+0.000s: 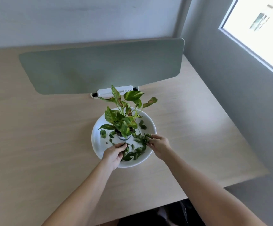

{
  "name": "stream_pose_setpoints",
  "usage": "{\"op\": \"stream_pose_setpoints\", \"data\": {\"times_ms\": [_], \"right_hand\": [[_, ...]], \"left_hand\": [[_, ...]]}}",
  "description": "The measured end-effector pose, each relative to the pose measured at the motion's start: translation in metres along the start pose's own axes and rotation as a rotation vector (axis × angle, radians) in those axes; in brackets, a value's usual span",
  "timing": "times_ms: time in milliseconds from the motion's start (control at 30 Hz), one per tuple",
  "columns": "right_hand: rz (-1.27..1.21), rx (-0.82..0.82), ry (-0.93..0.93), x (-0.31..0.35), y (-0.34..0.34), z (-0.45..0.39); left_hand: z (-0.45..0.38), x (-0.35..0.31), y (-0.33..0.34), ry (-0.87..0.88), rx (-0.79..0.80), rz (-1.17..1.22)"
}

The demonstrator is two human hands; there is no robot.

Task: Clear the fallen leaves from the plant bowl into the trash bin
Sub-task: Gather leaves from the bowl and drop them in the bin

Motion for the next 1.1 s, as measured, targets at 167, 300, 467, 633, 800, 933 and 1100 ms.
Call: {"op": "stream_pose_setpoints", "data": {"times_ms": [167, 300, 467, 633, 800, 933, 1100], "right_hand": [[-0.213, -0.009, -0.081, 0.02, -0.069, 0.027], [-0.232, -0.003, -0.126, 0.033, -0.103, 0.049], [-0.338, -0.12, -0.19, 0.039, -0.259, 0.107], [-0.4, -0.286, -0.224, 0.011, -0.388, 0.155], [-0.454, -0.369, -0.152, -0.047, -0.462, 0.166], [-0.497, -0.463, -0.05, -0.105, -0.492, 0.149], [-0.517, -0.556, 0.097, -0.175, -0.519, 0.098]], "left_hand": [[0.023, 0.041, 0.063, -0.074, 0.126, -0.018], [0.027, 0.061, 0.101, -0.062, 0.185, -0.035], [0.058, 0.172, 0.201, -0.092, 0.301, -0.152], [0.088, 0.291, 0.259, -0.23, 0.393, -0.322], [0.098, 0.388, 0.266, -0.346, 0.406, -0.553], [0.065, 0.445, 0.236, -0.42, 0.295, -0.659], [-0.005, 0.497, 0.198, -0.443, 0.17, -0.744]]}}
Point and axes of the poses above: each hand's wrist, its own z-axis away from the middle knuckle, its own y-axis out of the palm, x = y × z, the point moved 10 cm from there along -z, towards the middle knuckle, and after that the axes turned 5 degrees about x, right-handed, at the moved point
